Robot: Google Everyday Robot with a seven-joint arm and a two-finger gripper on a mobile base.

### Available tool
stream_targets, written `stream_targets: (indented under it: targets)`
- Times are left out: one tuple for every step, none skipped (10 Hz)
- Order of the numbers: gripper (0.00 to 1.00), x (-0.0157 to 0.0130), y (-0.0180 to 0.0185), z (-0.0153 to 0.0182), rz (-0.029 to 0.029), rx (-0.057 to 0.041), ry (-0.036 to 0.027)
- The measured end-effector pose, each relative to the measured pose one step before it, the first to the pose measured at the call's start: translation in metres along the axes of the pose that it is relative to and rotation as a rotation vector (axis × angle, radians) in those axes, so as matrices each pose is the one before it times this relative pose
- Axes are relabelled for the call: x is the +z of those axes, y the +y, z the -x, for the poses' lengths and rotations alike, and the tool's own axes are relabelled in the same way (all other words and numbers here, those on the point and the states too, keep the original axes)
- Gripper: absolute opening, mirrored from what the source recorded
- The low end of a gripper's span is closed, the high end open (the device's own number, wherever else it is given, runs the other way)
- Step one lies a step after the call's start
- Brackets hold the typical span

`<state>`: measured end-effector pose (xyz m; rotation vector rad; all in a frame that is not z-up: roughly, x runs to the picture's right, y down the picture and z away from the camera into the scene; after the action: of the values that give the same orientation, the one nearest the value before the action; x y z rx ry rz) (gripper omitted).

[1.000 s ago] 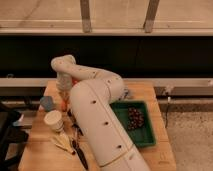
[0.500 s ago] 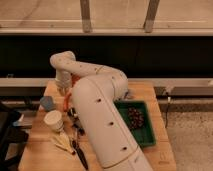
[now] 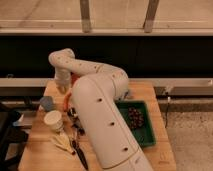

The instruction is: Place pepper in metal cup

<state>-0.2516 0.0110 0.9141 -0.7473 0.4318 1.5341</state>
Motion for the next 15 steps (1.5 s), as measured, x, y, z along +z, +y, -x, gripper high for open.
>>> stream_targets:
  targets:
    - [0.34, 0.00572, -0.00014, 0.00196, -0.01703, 0.00151, 0.00608]
    - [0.43, 0.00497, -0.00167, 0.00285, -0.0159, 0.00552, 0.00643]
    - [0.53, 0.00403, -0.00132, 0.00305, -0.01116, 0.0051, 0.0052]
    - [0.64, 0.00383, -0.0002, 0.00137, -0.00562, 0.00324, 0.00732]
    - [0.73, 0.00509, -0.00181, 0.00052, -0.00265, 0.00702, 0.00869]
    - [0.74, 0.00163, -0.00164, 0.00037, -0.00047, 0.00774, 0.00491]
    - [0.74, 0.00209, -0.00118, -0.00051, -0.00288, 0.00572, 0.00632]
    - [0.74, 0.00157, -0.00003, -0.00051, -0.00072, 0.00404, 0.00497]
    - [0.74, 0.00163, -0.00082, -0.00063, -0.00182, 0.00325, 0.00411]
    - [0.74, -0.00069, -0.00042, 0.00016, 0.00002, 0.00307, 0.00063]
    - [0.74, 0.00101, -0.00093, -0.00029, -0.00116, 0.00241, 0.00263]
    - [0.74, 0.00024, 0.00032, -0.0001, 0.00093, 0.00135, 0.00202]
    - [0.74, 0.00201, -0.00047, -0.00057, -0.00061, 0.00192, 0.00556]
    - [0.74, 0.00345, 0.00033, -0.00012, 0.00054, 0.0018, 0.00623]
    - [0.74, 0.00259, 0.00051, 0.00016, -0.00066, 0.00038, 0.005]
